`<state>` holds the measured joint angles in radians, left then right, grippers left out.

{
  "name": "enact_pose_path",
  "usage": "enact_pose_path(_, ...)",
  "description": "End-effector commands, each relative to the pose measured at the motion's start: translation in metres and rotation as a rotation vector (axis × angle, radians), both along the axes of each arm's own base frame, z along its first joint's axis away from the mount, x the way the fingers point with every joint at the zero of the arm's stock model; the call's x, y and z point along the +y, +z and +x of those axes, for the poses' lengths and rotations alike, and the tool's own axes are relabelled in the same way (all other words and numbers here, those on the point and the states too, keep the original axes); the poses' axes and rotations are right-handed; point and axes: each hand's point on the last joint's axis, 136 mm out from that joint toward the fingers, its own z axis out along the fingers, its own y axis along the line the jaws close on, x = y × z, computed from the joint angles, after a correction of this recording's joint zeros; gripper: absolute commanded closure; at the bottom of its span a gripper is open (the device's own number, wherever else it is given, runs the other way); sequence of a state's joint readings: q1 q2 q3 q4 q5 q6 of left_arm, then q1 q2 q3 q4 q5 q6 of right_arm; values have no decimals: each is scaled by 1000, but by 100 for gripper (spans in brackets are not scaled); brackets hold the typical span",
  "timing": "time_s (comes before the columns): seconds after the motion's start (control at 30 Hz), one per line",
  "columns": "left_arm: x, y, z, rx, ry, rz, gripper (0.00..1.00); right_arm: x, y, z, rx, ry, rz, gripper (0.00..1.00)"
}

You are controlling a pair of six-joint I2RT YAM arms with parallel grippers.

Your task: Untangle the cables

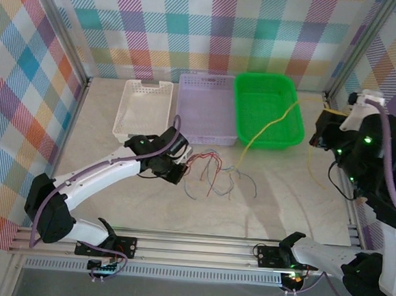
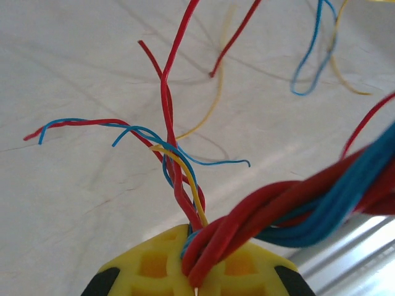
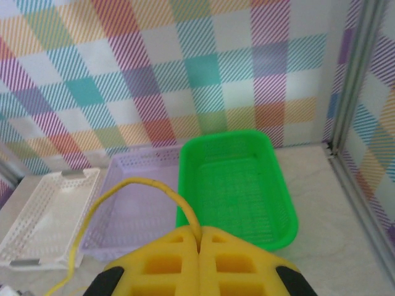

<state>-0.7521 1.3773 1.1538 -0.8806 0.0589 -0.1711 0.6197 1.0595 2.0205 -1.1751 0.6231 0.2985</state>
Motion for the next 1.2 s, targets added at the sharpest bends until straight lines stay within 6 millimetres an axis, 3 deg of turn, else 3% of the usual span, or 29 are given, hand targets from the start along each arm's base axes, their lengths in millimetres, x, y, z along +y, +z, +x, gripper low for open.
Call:
enact_pose_path(0.0, 19, 4, 1, -35, 57, 42, 100, -19, 14, -5, -39, -81, -7, 100)
enact_pose_path(0.17, 25, 8, 5, -75, 68, 52, 100, -7, 20, 8, -22, -59, -34, 100)
enact_pose_path(0.6, 18, 59, 7, -288, 42, -157, 100, 16, -16, 105, 51, -209, -276, 100)
enact_pose_path(0.83, 15, 52, 5, -271, 27, -135, 100, 3, -63, 164, 213, -232, -229, 100)
enact_pose_path(1.17, 14, 53, 5, -277, 20, -138, 100, -10, -138, 226, 378, -290, -258, 100)
